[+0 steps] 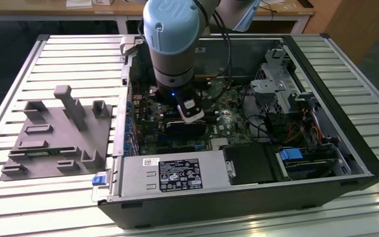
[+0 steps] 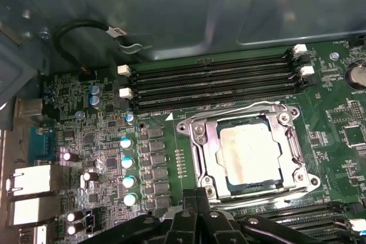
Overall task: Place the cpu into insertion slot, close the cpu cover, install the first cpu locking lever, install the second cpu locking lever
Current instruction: 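Install the second cpu locking lever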
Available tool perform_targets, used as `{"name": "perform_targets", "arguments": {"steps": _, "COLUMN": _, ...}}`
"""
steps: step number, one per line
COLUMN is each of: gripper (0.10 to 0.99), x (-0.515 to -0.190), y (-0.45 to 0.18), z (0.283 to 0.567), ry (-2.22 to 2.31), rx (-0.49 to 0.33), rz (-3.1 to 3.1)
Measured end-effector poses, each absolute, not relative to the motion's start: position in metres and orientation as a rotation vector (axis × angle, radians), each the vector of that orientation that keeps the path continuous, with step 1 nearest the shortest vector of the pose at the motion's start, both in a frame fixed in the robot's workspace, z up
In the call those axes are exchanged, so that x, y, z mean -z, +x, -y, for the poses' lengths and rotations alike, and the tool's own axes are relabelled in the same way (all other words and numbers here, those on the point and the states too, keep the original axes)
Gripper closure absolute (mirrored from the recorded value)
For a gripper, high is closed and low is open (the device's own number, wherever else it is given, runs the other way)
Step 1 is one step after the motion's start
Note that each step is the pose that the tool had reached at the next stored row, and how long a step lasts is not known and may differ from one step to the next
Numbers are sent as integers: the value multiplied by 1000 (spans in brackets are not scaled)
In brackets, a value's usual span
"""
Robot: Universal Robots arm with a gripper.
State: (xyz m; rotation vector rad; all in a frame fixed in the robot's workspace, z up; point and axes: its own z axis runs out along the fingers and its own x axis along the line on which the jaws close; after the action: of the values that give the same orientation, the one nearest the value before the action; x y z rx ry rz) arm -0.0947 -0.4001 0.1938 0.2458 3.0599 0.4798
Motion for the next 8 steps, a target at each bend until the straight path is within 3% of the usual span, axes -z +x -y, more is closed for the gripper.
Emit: {"name": "perform_targets", "arguments": {"steps": 8, "gripper": 980, "x": -197, "y": -95, "z": 399, "ry": 245, "rx": -455, "rz": -3061}}
